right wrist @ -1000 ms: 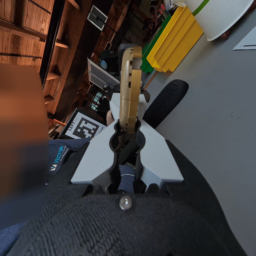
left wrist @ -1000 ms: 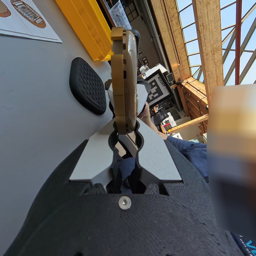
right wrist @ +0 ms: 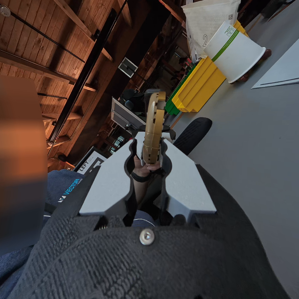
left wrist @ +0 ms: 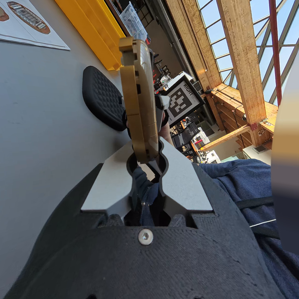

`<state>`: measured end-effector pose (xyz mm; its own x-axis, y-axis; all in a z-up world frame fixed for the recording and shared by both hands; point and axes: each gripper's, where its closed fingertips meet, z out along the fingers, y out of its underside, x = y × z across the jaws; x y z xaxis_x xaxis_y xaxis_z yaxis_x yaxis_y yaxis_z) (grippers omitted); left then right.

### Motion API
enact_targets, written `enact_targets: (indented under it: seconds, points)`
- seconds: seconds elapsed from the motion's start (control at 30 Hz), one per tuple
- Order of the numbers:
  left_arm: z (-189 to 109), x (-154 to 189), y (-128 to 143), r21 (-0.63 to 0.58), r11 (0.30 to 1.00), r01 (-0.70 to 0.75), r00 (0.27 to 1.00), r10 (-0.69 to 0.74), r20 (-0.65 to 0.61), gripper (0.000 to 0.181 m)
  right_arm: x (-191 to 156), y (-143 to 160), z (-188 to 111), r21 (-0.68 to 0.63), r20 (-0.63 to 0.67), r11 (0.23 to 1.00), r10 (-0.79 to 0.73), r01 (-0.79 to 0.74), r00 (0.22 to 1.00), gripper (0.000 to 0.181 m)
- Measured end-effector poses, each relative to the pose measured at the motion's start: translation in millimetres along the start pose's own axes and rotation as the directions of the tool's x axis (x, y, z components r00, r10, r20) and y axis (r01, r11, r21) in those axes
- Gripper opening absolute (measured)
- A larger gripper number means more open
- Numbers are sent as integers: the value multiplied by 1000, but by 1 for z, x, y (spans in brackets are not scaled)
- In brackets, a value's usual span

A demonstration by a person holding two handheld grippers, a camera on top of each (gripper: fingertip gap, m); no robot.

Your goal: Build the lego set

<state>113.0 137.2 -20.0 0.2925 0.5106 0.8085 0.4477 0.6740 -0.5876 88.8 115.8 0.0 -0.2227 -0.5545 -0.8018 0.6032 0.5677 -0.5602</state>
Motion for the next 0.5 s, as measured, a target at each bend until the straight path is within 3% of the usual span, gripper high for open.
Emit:
enact_targets:
  seconds: [0.1,0.17,0.3,0.5]
  points:
    - [-1,-3,4,-18,1000,10,1000,-10,12,20,3,7,0,-63,-26,998,9,-11,1000,30]
    - [-2,-2,3,-6,1000,13,1000,-13,-1,20,6,8,0,-80,-51,997,10,-14,999,20]
    - [-4,-1,-1,28,999,-31,999,31,12,20,4,10,0,-115,-57,993,18,-25,998,18]
    - [-4,0,-4,46,998,-36,999,36,-11,20,1,5,3,-60,-32,998,12,-14,999,18]
